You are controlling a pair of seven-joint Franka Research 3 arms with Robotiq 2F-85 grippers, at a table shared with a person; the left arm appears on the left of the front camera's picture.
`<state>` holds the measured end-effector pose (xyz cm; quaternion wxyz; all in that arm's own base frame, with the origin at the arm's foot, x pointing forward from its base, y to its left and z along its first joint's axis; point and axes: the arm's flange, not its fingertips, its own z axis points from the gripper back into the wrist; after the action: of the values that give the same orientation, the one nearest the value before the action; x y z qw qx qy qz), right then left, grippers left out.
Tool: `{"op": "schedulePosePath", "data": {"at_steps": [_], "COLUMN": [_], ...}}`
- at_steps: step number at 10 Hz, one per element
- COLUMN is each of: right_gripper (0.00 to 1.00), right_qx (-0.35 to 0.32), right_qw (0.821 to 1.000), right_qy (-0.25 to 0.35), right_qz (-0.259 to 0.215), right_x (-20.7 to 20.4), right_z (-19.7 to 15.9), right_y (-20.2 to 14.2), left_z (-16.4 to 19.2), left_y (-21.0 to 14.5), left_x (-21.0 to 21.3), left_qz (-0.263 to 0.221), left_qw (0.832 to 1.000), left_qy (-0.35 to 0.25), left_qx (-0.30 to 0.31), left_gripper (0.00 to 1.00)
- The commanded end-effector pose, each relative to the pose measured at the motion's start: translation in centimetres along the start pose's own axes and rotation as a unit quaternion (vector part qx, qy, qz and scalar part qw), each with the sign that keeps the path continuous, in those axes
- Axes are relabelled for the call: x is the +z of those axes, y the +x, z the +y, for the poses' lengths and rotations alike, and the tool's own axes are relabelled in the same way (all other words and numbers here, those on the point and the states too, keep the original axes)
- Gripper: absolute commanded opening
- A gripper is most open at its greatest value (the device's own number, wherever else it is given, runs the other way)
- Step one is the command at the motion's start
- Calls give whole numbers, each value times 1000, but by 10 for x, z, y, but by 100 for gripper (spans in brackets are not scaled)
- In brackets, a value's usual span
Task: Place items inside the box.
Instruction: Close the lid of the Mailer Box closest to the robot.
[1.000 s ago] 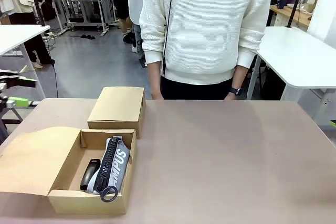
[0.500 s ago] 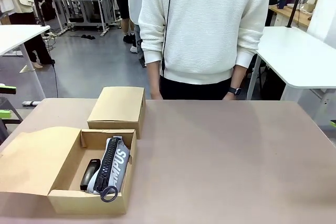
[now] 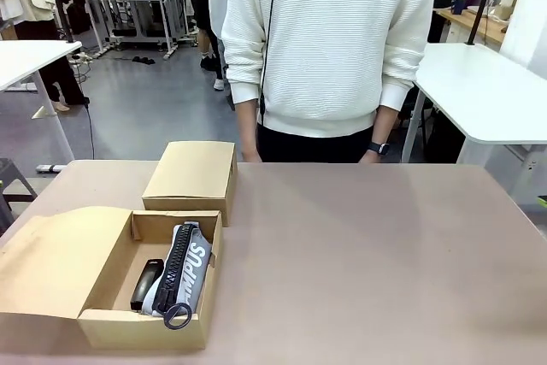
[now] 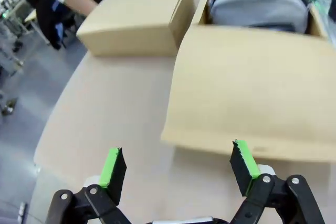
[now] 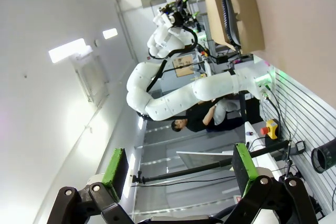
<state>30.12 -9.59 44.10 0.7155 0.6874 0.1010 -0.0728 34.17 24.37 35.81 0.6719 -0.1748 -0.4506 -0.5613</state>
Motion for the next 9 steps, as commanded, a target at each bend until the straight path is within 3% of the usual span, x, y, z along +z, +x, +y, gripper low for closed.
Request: {"op": "schedulePosePath", "data": {"at_steps": [1,5,9], "right_gripper": [100,100,100], "right_qx": [-9,-9,-9], "right_qw": [1000,1000,1000], "right_qy": [8,8,8], "right_qz": [-2,-2,-2], "right_x": [0,0,0], "right_z": [8,8,8], "right_y": [-2,-2,-2], "left_z": [6,-6,-29], "left_y": [-12,-45,-40], "left_x": [-5,-43,-66], "left_qz": [40,86,33], "left_qw": [999,996,996], "left_qy": [6,-35,-78], "left_qx": [-18,9,13], "left_gripper": [100,100,100]}}
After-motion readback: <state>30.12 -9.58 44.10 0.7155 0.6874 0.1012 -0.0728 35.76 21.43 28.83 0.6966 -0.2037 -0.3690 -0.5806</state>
